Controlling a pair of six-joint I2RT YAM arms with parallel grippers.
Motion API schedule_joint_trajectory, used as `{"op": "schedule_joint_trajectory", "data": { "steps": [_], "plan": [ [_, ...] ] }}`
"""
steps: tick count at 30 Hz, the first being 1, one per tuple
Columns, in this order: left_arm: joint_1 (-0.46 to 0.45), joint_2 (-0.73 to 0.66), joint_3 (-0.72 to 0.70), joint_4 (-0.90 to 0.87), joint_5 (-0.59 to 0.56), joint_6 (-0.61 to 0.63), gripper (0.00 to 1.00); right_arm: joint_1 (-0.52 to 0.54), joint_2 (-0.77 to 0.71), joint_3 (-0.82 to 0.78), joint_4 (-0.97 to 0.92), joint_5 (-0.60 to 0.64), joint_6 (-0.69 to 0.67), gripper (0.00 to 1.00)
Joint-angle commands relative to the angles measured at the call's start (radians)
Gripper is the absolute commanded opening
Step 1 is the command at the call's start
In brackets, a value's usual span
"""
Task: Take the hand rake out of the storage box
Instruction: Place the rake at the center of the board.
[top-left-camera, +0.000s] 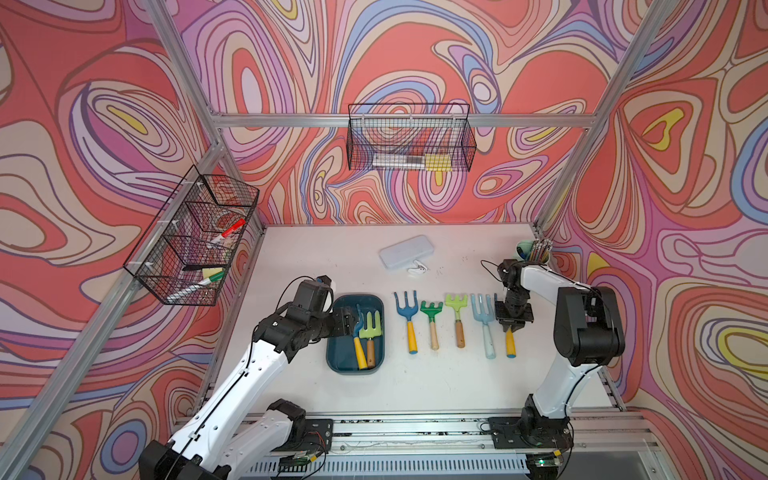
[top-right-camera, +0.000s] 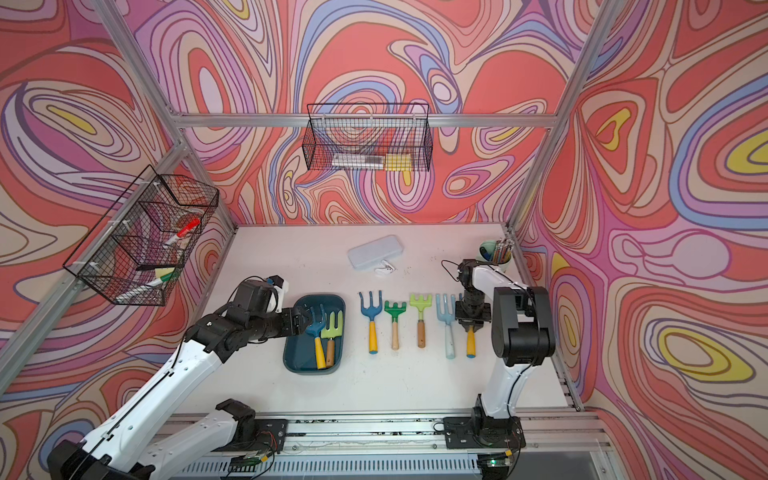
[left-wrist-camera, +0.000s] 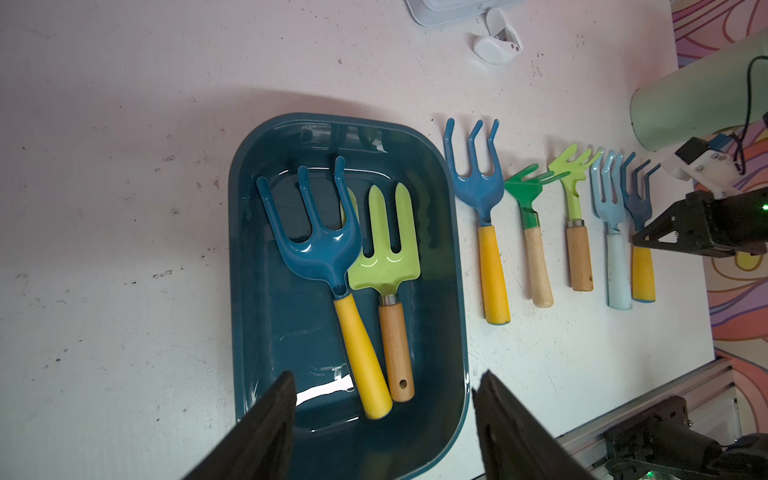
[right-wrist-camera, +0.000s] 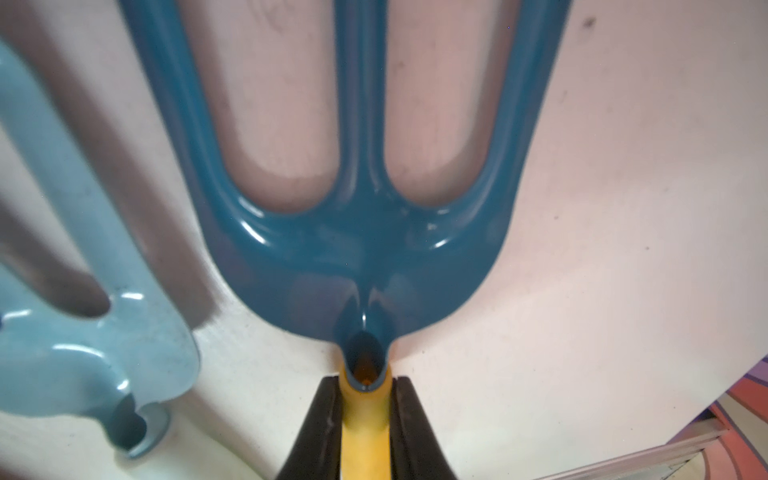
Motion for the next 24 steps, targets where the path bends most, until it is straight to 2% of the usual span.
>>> {"op": "schedule_joint_trajectory", "data": {
  "steps": [1,8,13,16,20,24],
  "plan": [
    [0.005,-0.006,0.029,-0.035,-0.015,0.009,0.71,0.002,0.025,0.003,0.037,0.018,-0.027,0.20],
    [0.007,-0.011,0.036,-0.046,-0.025,0.010,0.71,0.002,0.001,0.018,0.027,0.003,-0.006,0.34],
    [0.007,0.018,0.037,-0.081,-0.066,0.005,0.71,0.002,-0.050,0.110,-0.027,-0.015,-0.010,0.41],
    [0.007,0.071,0.042,-0.113,-0.079,-0.010,0.66,0.002,-0.113,0.165,-0.055,-0.021,-0.013,0.43],
    [0.005,0.157,0.045,-0.124,-0.071,-0.085,0.60,0.015,-0.201,0.222,-0.058,-0.071,-0.004,0.45],
    [0.005,0.193,0.039,-0.075,-0.084,-0.228,0.52,0.113,-0.268,0.246,-0.026,-0.088,0.027,0.46]
  ]
}}
